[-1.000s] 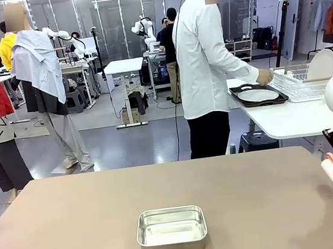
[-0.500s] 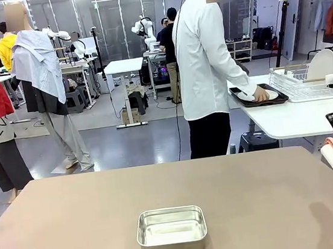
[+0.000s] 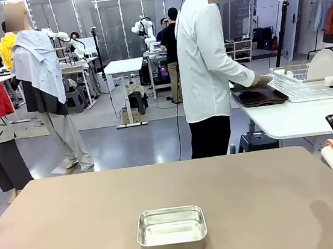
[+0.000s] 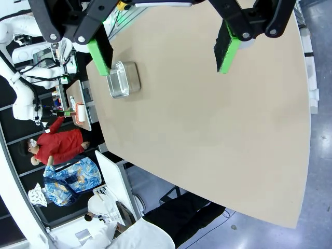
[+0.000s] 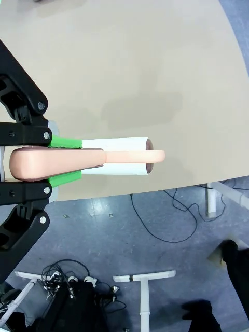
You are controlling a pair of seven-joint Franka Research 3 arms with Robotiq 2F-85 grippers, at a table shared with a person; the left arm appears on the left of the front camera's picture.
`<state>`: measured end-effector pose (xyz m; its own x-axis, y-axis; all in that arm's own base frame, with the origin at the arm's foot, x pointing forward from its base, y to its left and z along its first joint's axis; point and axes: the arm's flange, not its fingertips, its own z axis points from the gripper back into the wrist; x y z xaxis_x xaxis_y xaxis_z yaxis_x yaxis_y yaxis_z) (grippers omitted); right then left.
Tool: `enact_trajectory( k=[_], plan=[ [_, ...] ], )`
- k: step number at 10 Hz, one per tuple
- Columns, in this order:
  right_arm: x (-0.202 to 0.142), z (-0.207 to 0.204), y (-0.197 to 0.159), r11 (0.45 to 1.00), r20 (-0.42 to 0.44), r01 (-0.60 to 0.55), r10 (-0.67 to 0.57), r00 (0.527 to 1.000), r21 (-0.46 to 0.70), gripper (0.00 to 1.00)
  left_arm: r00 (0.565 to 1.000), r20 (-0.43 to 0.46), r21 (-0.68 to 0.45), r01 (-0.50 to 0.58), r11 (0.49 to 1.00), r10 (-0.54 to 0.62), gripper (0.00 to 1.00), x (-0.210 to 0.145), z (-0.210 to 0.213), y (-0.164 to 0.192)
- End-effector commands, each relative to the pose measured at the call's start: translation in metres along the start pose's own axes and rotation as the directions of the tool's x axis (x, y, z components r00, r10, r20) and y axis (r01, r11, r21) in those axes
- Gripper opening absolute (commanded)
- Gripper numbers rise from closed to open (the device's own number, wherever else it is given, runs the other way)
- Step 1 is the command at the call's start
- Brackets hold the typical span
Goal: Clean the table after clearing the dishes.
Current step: Place the Lint Roller back on top of the Airtight Container.
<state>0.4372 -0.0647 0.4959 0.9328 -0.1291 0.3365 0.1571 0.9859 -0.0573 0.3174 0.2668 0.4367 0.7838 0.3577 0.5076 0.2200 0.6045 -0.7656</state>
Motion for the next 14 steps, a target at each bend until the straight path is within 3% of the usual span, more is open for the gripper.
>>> enact_trajectory(
  k=[1,8,10,11,12,14],
  plan=[
    [0.003,0.002,0.0,1.0,0.014,-0.001,0.001,1.0,-0.002,0.21,1.0,-0.013,-0.002,-0.009,1.0,0.009,1.0,0.003,0.004,-0.001],
    [0.0,0.0,0.0,1.0,0.0,0.0,0.0,1.0,0.0,0.21,1.0,-0.013,-0.002,-0.009,1.0,0.009,1.0,0.003,0.004,-0.001],
    [-0.009,0.053,0.058,0.958,0.114,-0.285,0.279,0.953,0.04,0.21,1.0,-0.013,-0.002,-0.009,1.0,0.009,1.0,0.003,0.004,-0.001],
    [-0.021,0.076,0.092,0.892,0.129,-0.45,0.443,0.887,0.034,0.21,1.0,-0.013,-0.002,-0.009,1.0,0.009,1.0,0.003,0.004,-0.001],
    [-0.041,0.093,0.133,0.779,0.142,-0.626,0.616,0.775,0.04,0.21,1.0,-0.013,-0.002,-0.009,1.0,0.009,1.0,0.003,0.004,-0.001],
    [-0.095,0.097,0.211,0.535,0.164,-0.842,0.826,0.539,0.069,0.21,1.0,-0.013,-0.002,-0.009,1.0,0.009,1.0,0.003,0.004,-0.001]
  ],
)
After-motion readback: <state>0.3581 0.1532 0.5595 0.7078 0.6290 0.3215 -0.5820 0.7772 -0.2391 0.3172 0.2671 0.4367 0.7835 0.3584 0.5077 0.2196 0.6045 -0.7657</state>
